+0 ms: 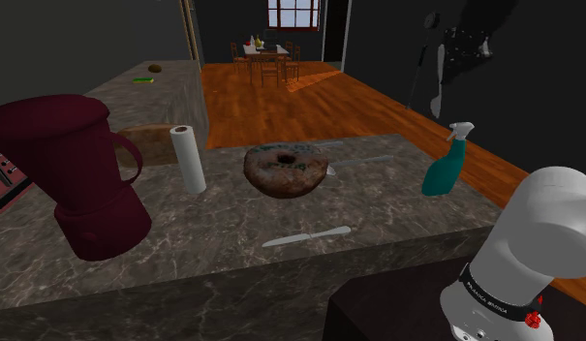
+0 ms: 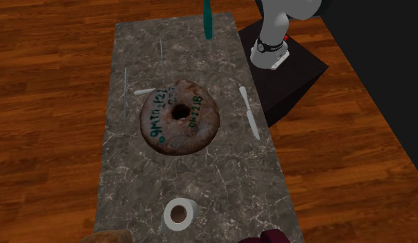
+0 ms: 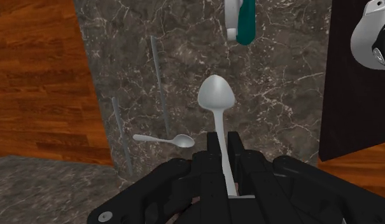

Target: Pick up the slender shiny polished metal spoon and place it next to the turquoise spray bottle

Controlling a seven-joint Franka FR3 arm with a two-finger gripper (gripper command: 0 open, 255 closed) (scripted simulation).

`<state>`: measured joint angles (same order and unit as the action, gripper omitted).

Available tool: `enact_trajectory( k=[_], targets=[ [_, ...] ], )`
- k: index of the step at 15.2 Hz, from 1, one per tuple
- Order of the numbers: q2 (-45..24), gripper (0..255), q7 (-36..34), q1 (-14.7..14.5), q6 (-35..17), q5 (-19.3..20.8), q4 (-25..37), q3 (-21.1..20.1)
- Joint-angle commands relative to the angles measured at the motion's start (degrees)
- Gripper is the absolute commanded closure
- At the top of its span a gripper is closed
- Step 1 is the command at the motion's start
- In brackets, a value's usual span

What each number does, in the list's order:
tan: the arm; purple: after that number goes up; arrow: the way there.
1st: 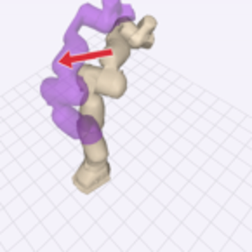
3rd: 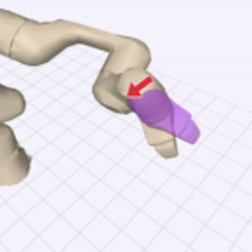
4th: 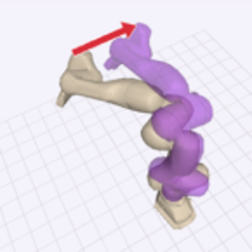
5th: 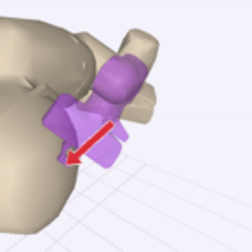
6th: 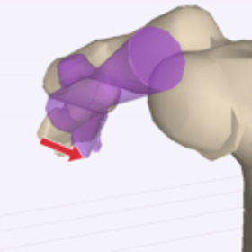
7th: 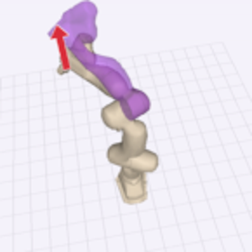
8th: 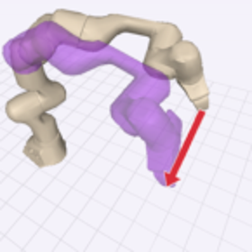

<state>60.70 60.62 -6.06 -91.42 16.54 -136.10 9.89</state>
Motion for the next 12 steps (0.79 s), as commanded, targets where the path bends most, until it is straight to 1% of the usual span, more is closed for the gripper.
enact_trajectory(
  k=[1, 6, 12],
  targets=[
    [2.24, 255, 2.32, 0.74, 1.49, 1.43, -0.27, 1.88],
    [6.95, 255, 8.6, 2.72, 4.85, 5.75, 0.04, 7.31],
    [10.53, 255, 16.5, 4.76, 8.37, 11.34, 2.53, 14.02]
  ],
)
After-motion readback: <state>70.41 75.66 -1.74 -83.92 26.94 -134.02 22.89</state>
